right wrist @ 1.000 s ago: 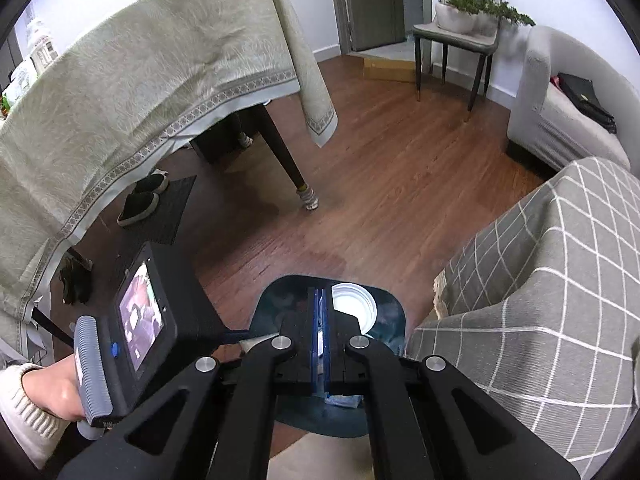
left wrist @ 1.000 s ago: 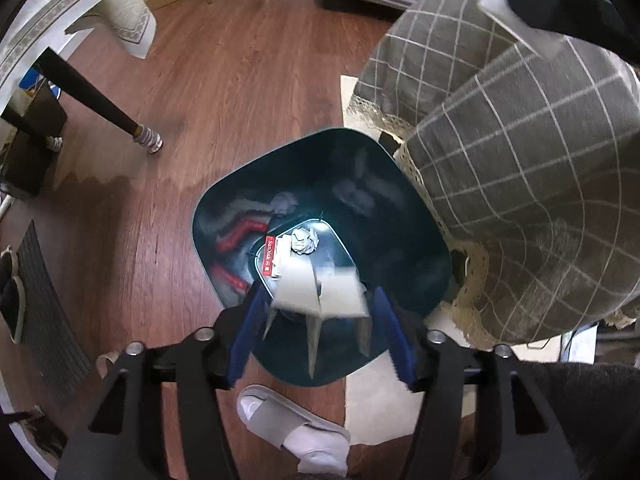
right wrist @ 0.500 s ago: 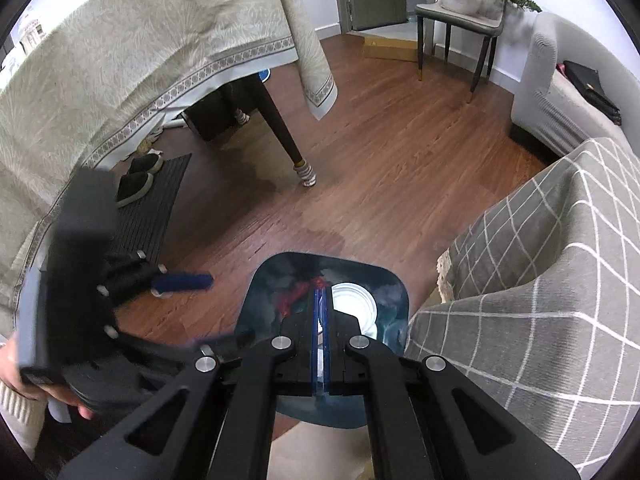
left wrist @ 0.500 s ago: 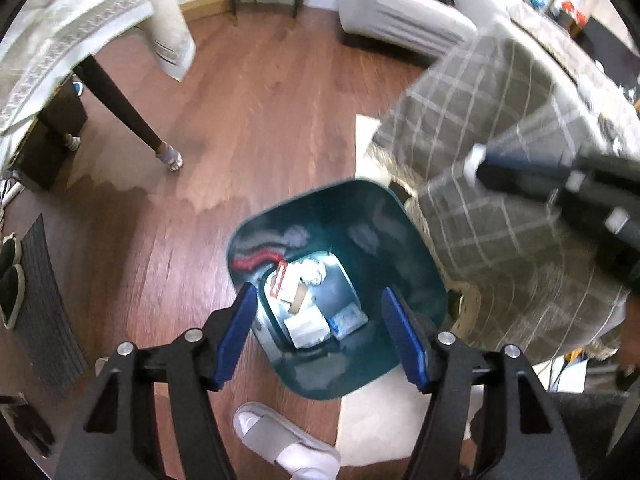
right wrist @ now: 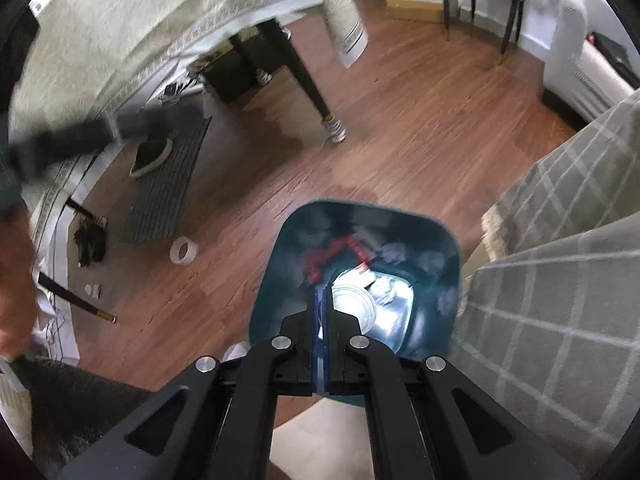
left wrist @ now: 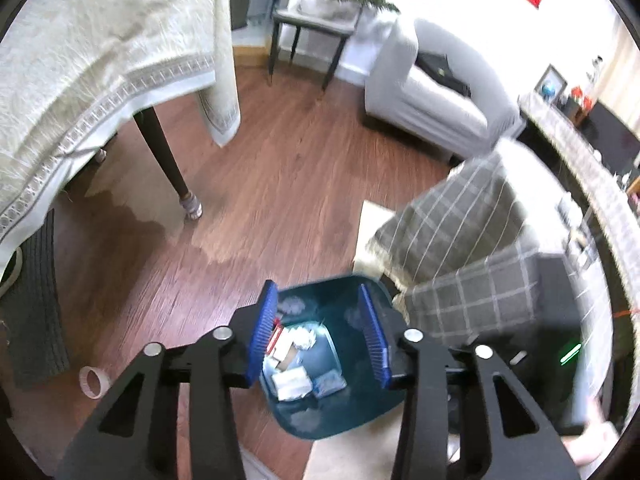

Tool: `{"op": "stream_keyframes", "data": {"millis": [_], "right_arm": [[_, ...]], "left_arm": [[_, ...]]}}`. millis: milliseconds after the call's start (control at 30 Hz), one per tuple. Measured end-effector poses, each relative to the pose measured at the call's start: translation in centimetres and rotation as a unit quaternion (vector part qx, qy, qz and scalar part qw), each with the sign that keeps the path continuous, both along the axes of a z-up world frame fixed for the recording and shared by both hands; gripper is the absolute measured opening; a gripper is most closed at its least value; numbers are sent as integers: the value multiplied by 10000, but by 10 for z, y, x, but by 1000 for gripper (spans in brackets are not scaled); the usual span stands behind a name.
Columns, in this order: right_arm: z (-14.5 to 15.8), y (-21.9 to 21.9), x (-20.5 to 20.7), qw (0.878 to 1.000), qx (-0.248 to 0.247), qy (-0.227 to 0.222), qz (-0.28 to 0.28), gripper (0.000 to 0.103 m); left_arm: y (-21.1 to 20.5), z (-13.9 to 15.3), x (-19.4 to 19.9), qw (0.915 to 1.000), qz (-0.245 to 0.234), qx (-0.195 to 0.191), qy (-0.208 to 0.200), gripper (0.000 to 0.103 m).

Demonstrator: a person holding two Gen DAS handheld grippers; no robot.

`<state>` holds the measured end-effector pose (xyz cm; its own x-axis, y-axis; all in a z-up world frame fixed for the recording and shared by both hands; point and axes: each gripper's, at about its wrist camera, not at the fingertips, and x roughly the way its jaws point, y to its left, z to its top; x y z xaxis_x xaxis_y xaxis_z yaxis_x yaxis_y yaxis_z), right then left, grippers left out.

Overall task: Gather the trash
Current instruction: 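Open the left gripper to drop the box while the right gripper drops the lid into the bin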

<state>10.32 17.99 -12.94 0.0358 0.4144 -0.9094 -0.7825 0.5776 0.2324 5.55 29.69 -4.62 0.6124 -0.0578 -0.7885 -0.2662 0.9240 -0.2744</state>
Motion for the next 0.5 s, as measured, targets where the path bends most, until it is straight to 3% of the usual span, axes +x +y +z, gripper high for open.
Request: {"op": "stream_keyframes", "data": {"millis": [433,500], "right_arm": [[-44,10,-13,9982,-442,349,223,3],[-47,8,-11,9976,-396,520,244,16]], "left_arm": [[6,45,-5,9966,239,-392,-678,39],[5,50,-5,9958,249,-432,-762,39]]}}
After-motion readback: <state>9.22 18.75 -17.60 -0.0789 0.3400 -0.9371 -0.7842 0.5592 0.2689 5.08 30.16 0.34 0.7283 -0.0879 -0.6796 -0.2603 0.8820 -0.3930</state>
